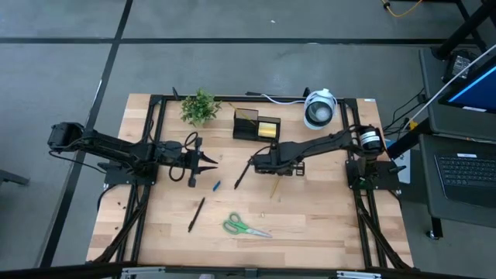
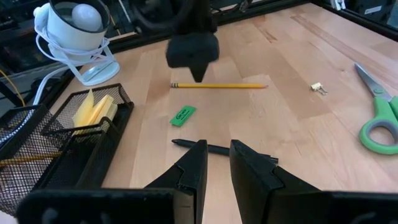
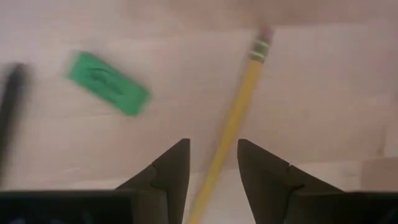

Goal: Pick and place office supplies into organizer
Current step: Put the yellow pencil into the black organizer

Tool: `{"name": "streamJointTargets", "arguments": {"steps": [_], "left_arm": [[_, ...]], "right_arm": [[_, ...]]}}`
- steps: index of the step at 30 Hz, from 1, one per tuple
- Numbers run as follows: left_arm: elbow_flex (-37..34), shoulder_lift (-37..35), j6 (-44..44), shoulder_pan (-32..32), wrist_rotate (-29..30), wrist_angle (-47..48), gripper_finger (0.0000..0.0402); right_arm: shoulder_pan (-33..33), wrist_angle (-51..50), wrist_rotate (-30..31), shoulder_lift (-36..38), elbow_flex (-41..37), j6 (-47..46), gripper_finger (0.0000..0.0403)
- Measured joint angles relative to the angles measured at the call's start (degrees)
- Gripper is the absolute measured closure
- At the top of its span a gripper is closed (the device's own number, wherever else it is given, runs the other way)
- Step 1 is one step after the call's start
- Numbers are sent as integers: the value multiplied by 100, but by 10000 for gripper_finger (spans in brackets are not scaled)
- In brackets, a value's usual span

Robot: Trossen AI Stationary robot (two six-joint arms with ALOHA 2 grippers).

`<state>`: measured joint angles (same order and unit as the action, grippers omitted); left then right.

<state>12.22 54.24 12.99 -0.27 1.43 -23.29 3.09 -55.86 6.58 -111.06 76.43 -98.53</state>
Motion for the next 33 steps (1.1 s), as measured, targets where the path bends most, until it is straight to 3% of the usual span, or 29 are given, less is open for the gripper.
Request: {"name": "streamJointTargets", "arguments": {"steps": [8,33], "left_arm": [[1,0,68,0,0,42,339],[1,0,68,0,2,42,339]], "right_arm": [[66,992,-67,198,-738,-349,264],[44,642,61,-84,-710,-481,264]]}}
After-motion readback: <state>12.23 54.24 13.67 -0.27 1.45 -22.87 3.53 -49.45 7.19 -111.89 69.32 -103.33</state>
